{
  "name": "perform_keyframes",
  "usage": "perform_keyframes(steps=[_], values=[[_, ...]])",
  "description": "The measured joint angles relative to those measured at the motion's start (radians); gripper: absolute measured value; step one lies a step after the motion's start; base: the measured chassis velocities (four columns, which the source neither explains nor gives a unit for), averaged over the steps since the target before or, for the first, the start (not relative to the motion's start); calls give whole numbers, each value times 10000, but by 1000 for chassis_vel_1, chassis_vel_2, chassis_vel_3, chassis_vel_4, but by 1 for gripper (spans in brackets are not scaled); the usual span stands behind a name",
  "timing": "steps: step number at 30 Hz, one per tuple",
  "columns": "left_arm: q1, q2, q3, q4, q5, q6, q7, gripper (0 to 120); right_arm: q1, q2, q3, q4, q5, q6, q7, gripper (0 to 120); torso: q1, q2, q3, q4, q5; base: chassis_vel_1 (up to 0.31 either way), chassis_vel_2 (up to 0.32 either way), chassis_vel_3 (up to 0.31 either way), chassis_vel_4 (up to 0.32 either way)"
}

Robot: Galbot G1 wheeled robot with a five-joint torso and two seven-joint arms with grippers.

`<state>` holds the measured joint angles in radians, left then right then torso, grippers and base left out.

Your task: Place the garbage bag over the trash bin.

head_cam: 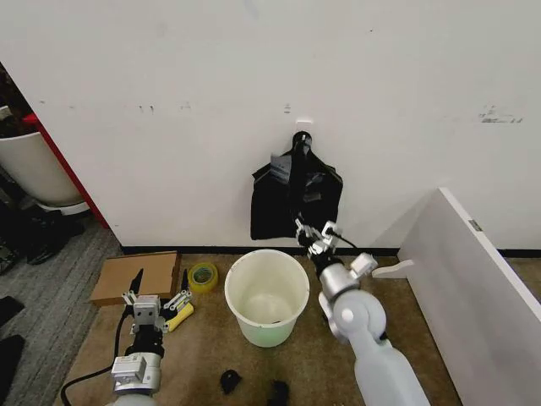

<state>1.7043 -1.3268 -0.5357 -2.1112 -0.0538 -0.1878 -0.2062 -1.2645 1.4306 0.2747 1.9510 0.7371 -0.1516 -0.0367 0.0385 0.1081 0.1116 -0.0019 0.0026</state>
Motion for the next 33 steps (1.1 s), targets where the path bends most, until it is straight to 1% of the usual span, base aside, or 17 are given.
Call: perform_keyframes(steps=[6,18,25,29,30,33], values=[[-31,0,2,35,0,-45,-1,100,-1421,-274,-132,541,-1152,617,-271,0,0,0,0,0,1,0,0,0,0],[-56,66,8,58,-37,-89,-8,100,-2536,-818,-558,987,-2227,1383,-315,0,0,0,1,0,0,0,0,0,0],[-77,120,4,81,-75,-98,-16,100,-2958,-1480,-951,1083,-2926,1723,-595,0,1,0,1,0,0,0,0,0,0],[-74,189,-24,86,-109,-117,-19,100,-3271,-2127,-1132,1107,-3194,2231,-1231,0,1,0,1,-1,0,0,0,0,0],[-74,189,-24,86,-109,-117,-19,100,-3271,-2127,-1132,1107,-3194,2231,-1231,0,1,0,1,-1,0,0,0,0,0],[-74,196,-33,87,-130,-121,-20,100,-3392,-2486,-1167,1107,-3350,2556,-1733,0,1,0,1,0,0,0,0,0,0]])
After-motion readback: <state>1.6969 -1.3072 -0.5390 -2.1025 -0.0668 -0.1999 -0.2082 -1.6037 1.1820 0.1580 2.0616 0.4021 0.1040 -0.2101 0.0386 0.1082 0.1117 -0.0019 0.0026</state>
